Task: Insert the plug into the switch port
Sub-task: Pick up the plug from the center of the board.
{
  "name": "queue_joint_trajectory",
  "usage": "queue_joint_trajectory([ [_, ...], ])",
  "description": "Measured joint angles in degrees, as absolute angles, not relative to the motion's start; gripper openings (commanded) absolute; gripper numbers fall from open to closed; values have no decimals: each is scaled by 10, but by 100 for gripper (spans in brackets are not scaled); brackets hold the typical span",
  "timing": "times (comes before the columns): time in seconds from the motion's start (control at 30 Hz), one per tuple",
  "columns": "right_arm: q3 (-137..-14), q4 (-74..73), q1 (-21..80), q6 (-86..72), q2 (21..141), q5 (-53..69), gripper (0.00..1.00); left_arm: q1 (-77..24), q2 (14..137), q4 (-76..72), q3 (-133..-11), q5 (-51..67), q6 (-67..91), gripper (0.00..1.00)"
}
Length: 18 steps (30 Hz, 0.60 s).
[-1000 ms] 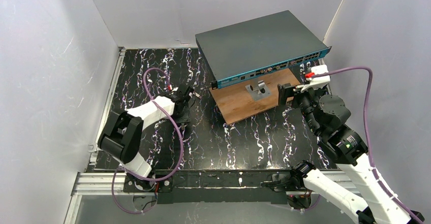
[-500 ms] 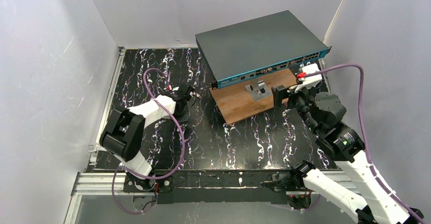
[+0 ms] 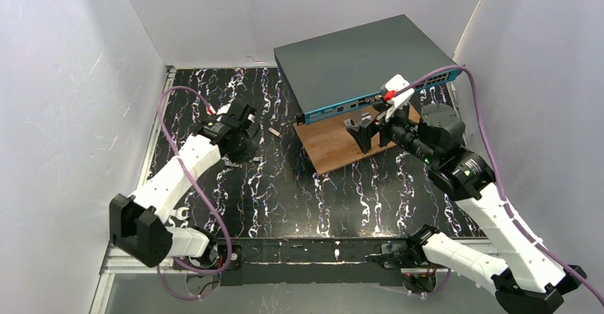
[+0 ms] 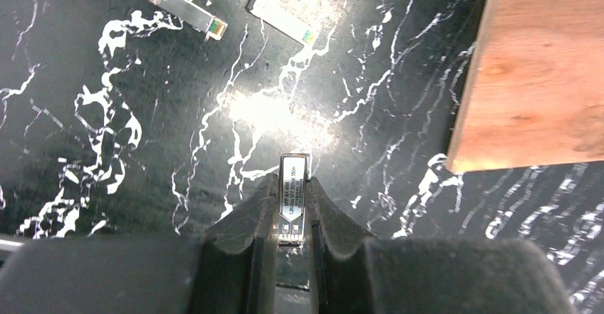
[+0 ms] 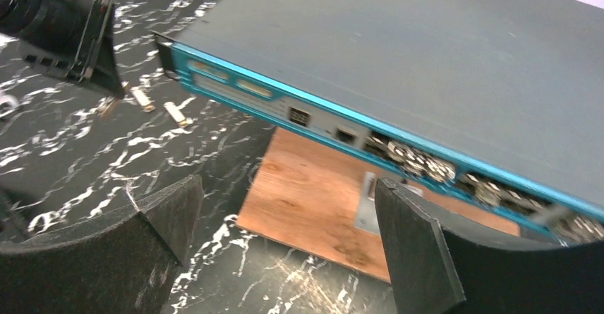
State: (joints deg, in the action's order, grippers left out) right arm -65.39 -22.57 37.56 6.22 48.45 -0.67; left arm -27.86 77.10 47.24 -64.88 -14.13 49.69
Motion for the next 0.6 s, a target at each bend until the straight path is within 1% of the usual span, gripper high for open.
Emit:
queue_joint_trajectory([
  [0.23,-695,-209,376,62,561,123,97,-279,724,591,-728,-144,583,0],
  [0.37,-699,-187,399,59,603,154,97,-279,731,663,-780,-142,640,0],
  [0.43,-702,-178,438,61,625,143,98,-279,736,691,-801,-137,665,0],
  [0.6,-713,-153,590,78,684,84,97,-279,739,736,-824,-111,716,0],
])
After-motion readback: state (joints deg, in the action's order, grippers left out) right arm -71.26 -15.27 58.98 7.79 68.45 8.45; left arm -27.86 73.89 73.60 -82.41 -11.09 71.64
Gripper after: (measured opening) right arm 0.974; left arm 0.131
